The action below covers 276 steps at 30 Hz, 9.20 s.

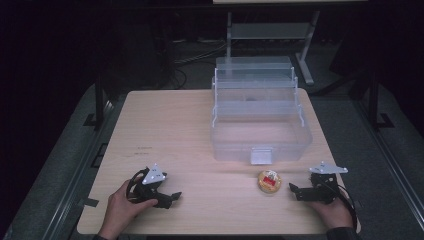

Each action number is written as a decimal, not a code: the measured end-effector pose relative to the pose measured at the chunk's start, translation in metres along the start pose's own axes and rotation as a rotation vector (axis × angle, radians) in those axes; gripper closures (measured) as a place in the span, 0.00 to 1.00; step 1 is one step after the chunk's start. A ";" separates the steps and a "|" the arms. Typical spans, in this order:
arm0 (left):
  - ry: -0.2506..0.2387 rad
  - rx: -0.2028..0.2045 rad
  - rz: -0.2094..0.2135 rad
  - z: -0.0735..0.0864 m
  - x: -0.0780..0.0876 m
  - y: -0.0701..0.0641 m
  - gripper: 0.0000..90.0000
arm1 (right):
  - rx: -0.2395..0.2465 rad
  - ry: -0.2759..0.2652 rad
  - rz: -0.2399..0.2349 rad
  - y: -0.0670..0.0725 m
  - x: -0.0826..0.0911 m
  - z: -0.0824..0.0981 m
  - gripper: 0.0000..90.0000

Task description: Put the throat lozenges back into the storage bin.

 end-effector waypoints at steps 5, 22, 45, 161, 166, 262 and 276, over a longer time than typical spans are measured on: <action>-0.001 0.002 0.000 0.000 0.000 0.000 0.12 | 0.000 0.000 0.000 0.000 0.000 0.000 0.02; -0.001 0.001 0.000 0.000 0.000 0.000 0.12 | 0.013 0.044 -0.028 0.000 0.006 -0.003 0.02; -0.001 0.001 0.000 0.000 0.000 0.000 0.12 | 0.042 0.068 -0.081 0.007 0.018 -0.011 0.09; -0.005 0.003 -0.001 0.000 0.000 0.000 0.12 | 0.326 0.197 -0.293 0.070 -0.030 -0.066 0.09; -0.005 0.003 -0.001 0.000 0.000 0.000 0.12 | 0.338 0.197 -0.281 0.070 -0.031 -0.066 0.14; -0.005 0.003 -0.001 0.000 0.000 0.000 0.12 | 0.280 0.211 -0.198 0.019 0.021 -0.061 0.22; -0.004 0.002 -0.001 0.000 0.000 0.000 0.12 | 0.259 0.212 -0.185 0.008 0.029 -0.059 0.22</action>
Point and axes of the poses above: each handheld gripper's, and its own axes: x roughly backward along the jaws, z roughly out of its underside, y roughly to its left, the point moved 1 cm from there along -x, roughly forward along the jaws
